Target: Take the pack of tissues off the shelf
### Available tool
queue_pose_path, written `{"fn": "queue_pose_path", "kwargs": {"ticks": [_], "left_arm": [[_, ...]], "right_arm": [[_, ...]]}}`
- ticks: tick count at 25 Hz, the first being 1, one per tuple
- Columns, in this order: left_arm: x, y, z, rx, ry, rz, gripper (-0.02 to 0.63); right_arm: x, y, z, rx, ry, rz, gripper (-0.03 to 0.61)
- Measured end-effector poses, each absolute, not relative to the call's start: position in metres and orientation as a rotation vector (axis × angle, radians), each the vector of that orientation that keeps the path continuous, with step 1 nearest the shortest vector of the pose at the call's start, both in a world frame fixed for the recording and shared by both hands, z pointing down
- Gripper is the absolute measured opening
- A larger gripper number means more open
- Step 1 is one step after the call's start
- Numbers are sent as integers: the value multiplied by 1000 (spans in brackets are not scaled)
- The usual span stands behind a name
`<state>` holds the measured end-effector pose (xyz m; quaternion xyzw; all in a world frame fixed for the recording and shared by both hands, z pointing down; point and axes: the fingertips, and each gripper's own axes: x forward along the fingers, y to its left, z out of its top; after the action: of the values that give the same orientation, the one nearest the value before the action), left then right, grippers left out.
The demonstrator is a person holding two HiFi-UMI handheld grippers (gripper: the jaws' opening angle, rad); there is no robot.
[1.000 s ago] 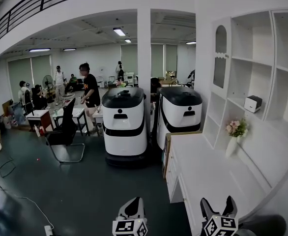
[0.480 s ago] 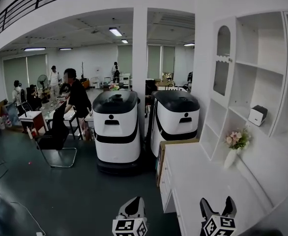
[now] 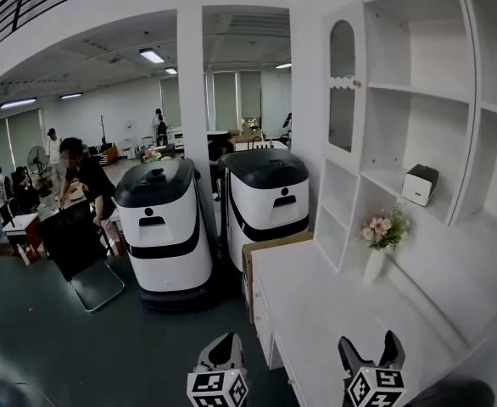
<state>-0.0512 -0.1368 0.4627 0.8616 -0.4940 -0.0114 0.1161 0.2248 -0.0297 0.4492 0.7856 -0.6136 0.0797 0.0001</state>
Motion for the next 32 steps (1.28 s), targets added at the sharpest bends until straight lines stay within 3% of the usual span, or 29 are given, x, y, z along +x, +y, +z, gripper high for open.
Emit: {"fn": "queue_pose_path", "kwargs": {"ticks": [15, 32], "left_arm": [[52, -223, 460, 2715, -1131, -43, 18], [110, -385, 431, 2847, -781, -31, 18]], "right_arm": [[296, -44, 460, 2708, -1617, 246, 499], [307, -131, 429, 2948, -1208, 222, 500]]}}
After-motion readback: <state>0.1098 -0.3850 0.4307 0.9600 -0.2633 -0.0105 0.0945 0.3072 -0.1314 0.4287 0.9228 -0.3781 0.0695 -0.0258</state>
